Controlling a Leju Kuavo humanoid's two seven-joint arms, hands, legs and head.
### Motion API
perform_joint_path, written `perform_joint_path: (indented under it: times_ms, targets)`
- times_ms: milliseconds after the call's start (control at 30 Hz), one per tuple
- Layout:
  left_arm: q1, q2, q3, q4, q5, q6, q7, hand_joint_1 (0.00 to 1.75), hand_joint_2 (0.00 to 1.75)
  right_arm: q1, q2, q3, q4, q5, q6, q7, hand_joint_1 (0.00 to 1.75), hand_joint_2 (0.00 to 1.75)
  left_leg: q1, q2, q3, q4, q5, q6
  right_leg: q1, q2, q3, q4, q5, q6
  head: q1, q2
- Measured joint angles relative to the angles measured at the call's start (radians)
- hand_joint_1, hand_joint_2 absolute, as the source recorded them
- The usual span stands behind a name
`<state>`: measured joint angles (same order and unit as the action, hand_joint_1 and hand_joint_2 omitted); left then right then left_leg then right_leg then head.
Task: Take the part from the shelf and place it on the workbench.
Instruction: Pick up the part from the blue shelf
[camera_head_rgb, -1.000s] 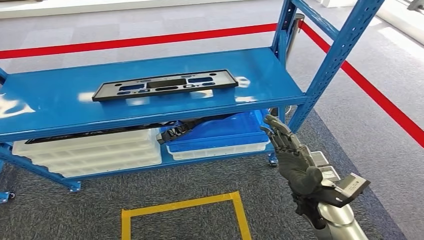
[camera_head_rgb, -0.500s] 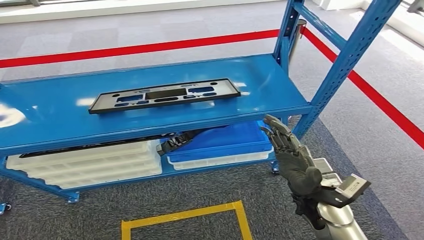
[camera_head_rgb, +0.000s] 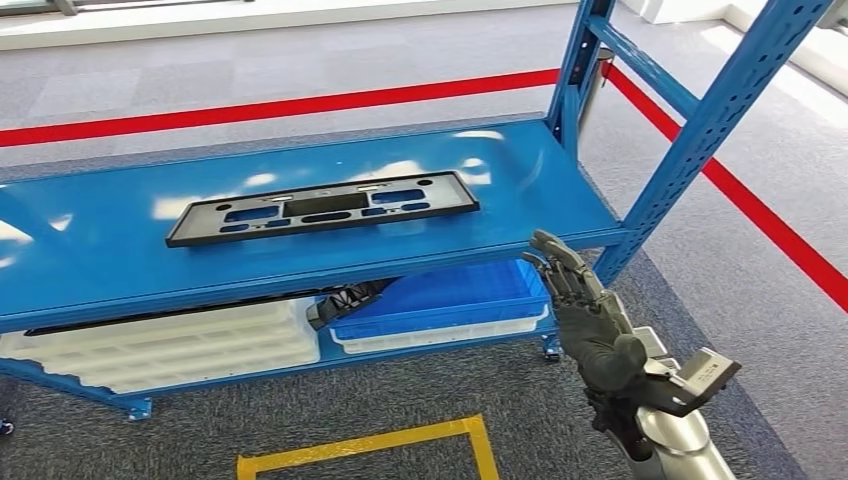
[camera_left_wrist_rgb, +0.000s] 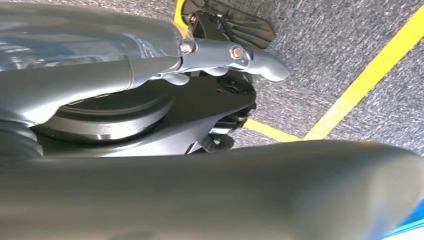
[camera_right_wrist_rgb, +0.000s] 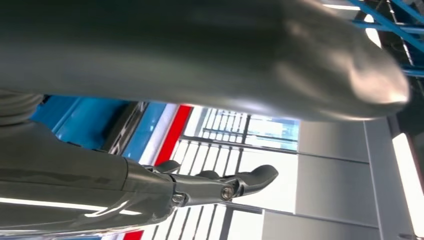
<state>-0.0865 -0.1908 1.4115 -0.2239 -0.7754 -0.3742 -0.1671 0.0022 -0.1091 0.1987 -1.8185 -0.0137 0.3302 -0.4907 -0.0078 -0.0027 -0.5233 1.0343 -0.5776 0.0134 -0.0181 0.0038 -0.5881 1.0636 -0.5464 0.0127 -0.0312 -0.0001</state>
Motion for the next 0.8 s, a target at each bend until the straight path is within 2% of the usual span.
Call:
perform_joint_path:
  times_ms: [67, 100, 167, 200, 233, 267, 333, 367, 400, 467, 567, 600, 633, 700, 733, 767, 800]
  targets:
    - [-0.002, 0.0, 0.0, 0.0, 0.0, 0.0, 0.0, 0.0, 0.0, -0.001, 0.0, 0.0, -0.001, 0.0, -0.001, 0.0, 0.0, 0.0, 0.002, 0.0, -0.015, 0.036, -0.024, -0.009, -0.005, -0.002, 0.005, -0.002, -0.004, -0.01, -0.001, 0.0]
    - [-0.002, 0.0, 0.0, 0.0, 0.0, -0.001, 0.0, 0.0, 0.0, -0.001, 0.0, 0.0, -0.002, 0.0, -0.001, 0.0, 0.0, 0.0, 0.004, 0.0, -0.038, 0.083, -0.047, -0.015, -0.007, -0.004, 0.008, -0.003, -0.006, -0.014, -0.001, 0.0]
    - [-0.001, 0.0, 0.0, 0.0, -0.001, -0.001, 0.0, 0.0, 0.0, -0.001, 0.0, 0.0, -0.002, 0.0, -0.001, 0.0, 0.0, 0.0, 0.009, 0.0, -0.115, 0.219, -0.099, -0.024, -0.007, -0.006, 0.011, -0.002, -0.012, -0.02, -0.001, 0.0]
    - [0.001, 0.0, 0.0, 0.0, -0.001, -0.001, 0.0, 0.0, 0.0, -0.001, 0.0, 0.0, -0.002, 0.0, -0.001, 0.0, 0.0, 0.0, 0.011, 0.0, -0.148, 0.271, -0.108, -0.025, -0.006, -0.005, 0.014, -0.002, -0.014, -0.02, -0.001, 0.0]
    - [0.003, 0.0, 0.0, 0.0, -0.001, -0.001, 0.0, 0.0, 0.0, 0.0, 0.0, 0.0, -0.002, 0.0, -0.001, 0.0, 0.0, 0.0, 0.011, 0.0, -0.166, 0.289, -0.098, -0.025, -0.006, -0.004, 0.018, -0.002, -0.018, -0.021, -0.001, 0.0]
    - [0.004, 0.0, 0.0, 0.0, -0.001, -0.001, 0.0, 0.0, 0.0, 0.0, 0.0, 0.0, -0.002, 0.0, -0.001, 0.0, 0.0, 0.0, 0.01, 0.0, -0.164, 0.266, -0.066, -0.021, -0.005, -0.003, 0.024, -0.003, -0.022, -0.02, -0.001, 0.0]
    - [0.004, 0.001, 0.0, 0.0, -0.001, -0.001, 0.0, 0.0, 0.0, -0.001, 0.0, 0.0, -0.002, 0.001, -0.001, 0.0, 0.0, 0.0, 0.006, 0.0, -0.118, 0.142, 0.02, -0.007, -0.004, -0.002, 0.04, -0.003, -0.031, -0.018, -0.001, 0.0]
    - [0.004, 0.002, 0.0, 0.0, -0.001, -0.001, 0.0, 0.0, 0.0, -0.002, 0.0, 0.0, -0.002, 0.001, -0.001, 0.0, 0.0, 0.0, 0.002, 0.0, -0.096, 0.085, 0.048, 0.001, -0.004, -0.001, 0.045, -0.004, -0.035, -0.016, -0.002, 0.0]
    - [0.003, 0.002, -0.001, 0.0, -0.002, -0.001, -0.001, 0.0, 0.0, -0.002, 0.0, 0.0, -0.002, 0.001, -0.001, -0.001, 0.0, 0.0, -0.003, 0.0, -0.08, 0.047, 0.058, 0.009, -0.004, -0.001, 0.047, -0.005, -0.038, -0.012, -0.002, 0.0]
    - [0.002, 0.003, -0.001, 0.0, -0.002, -0.001, -0.001, 0.0, 0.0, -0.002, 0.0, 0.0, -0.002, 0.002, -0.001, -0.001, 0.0, 0.0, -0.009, 0.0, -0.073, 0.026, 0.052, 0.017, -0.006, -0.001, 0.047, -0.009, -0.04, -0.002, -0.002, 0.0]
    - [0.003, 0.003, -0.001, 0.0, -0.002, -0.001, -0.003, 0.0, 0.0, -0.003, 0.0, 0.001, -0.006, 0.004, -0.001, -0.001, 0.0, 0.0, 0.0, 0.001, -0.053, -0.005, 0.056, 0.021, -0.004, -0.003, 0.048, 0.004, -0.055, 0.011, -0.002, 0.0]
    - [0.002, 0.003, -0.001, 0.0, -0.002, -0.001, -0.003, 0.0, 0.0, -0.003, 0.0, 0.001, -0.007, 0.004, -0.001, -0.001, 0.0, 0.0, 0.003, 0.002, -0.044, -0.015, 0.057, 0.023, -0.003, -0.003, 0.034, 0.038, -0.074, 0.013, -0.001, 0.0]
    - [0.002, 0.003, -0.001, 0.0, -0.003, -0.001, -0.003, 0.0, 0.0, -0.003, 0.0, 0.001, -0.008, 0.004, -0.001, -0.001, 0.0, 0.0, 0.003, 0.003, -0.039, -0.018, 0.055, 0.026, -0.003, -0.003, 0.006, 0.092, -0.099, 0.014, -0.001, 0.0]
    - [0.002, 0.002, -0.001, 0.0, -0.008, -0.001, -0.003, 0.0, 0.0, 0.0, -0.001, 0.001, -0.007, 0.005, -0.001, -0.001, 0.0, 0.0, 0.003, 0.003, -0.032, -0.018, 0.049, 0.029, -0.003, -0.003, -0.065, 0.21, -0.14, 0.018, 0.0, 0.0]
    - [0.002, 0.002, -0.001, 0.0, -0.01, -0.002, -0.003, 0.0, 0.0, 0.001, -0.001, 0.002, -0.007, 0.006, -0.001, -0.001, 0.0, 0.0, 0.004, 0.003, -0.028, -0.018, 0.045, 0.029, -0.004, -0.003, -0.088, 0.238, -0.135, 0.02, 0.0, 0.0]
    - [0.003, 0.002, -0.002, 0.0, -0.012, -0.002, -0.003, 0.0, 0.0, 0.002, -0.001, 0.002, -0.007, 0.006, -0.001, -0.001, 0.0, 0.0, 0.004, 0.003, -0.023, -0.017, 0.041, 0.027, -0.005, -0.003, -0.091, 0.226, -0.11, 0.023, 0.0, 0.0]
    - [0.004, 0.002, -0.002, 0.0, -0.013, -0.002, -0.003, 0.0, 0.0, 0.002, -0.001, 0.002, -0.007, 0.007, -0.001, -0.001, 0.0, 0.0, 0.006, 0.002, -0.016, -0.016, 0.034, 0.023, -0.006, -0.003, -0.076, 0.178, -0.068, 0.025, 0.0, 0.0]
